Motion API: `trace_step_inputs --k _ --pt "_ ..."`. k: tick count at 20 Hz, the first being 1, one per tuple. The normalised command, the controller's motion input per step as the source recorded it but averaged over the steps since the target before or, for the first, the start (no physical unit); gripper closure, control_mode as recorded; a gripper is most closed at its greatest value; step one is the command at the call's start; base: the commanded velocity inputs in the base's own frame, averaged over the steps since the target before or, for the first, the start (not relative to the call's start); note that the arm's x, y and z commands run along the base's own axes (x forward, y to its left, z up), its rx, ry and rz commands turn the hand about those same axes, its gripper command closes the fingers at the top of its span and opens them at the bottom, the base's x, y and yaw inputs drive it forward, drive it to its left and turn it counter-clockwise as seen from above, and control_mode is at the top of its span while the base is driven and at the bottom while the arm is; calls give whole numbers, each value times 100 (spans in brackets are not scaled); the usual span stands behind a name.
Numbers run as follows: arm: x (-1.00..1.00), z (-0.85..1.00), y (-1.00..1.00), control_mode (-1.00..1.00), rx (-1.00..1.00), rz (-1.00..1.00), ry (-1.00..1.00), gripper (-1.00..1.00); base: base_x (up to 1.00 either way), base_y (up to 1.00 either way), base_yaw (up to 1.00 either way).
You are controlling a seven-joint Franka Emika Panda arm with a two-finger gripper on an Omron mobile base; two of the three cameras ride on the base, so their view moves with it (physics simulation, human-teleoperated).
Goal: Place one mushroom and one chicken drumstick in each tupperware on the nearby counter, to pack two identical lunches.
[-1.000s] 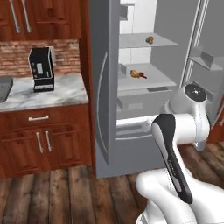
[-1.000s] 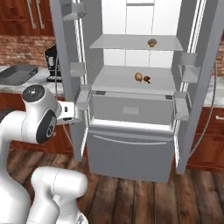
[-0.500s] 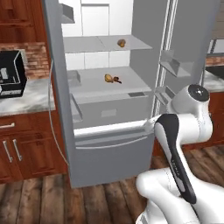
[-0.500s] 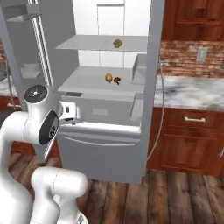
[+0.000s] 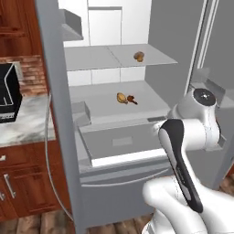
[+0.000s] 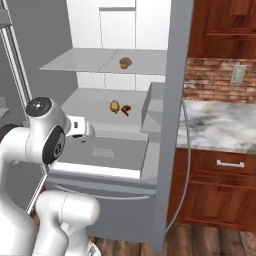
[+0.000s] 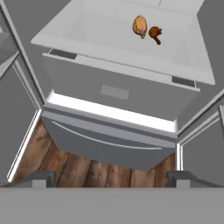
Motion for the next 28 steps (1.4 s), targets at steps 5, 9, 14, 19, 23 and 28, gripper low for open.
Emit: trace_step_inputs --k 5,9,14,19,23,28 --pt "0 0 0 100 0 0 0 -100 64 -25 0" --pt "0 0 0 100 0 0 0 -100 52 -7 -4" --pt "0 0 0 100 0 0 0 -100 45 0 -5" --pt "36 -64 0 -100 0 -7 0 -100 0 0 0" --pt "48 -32 0 -100 0 -6 -8 -100 0 0 0" --pt "49 -1 4 -100 2 -2 -11 -100 0 0 0"
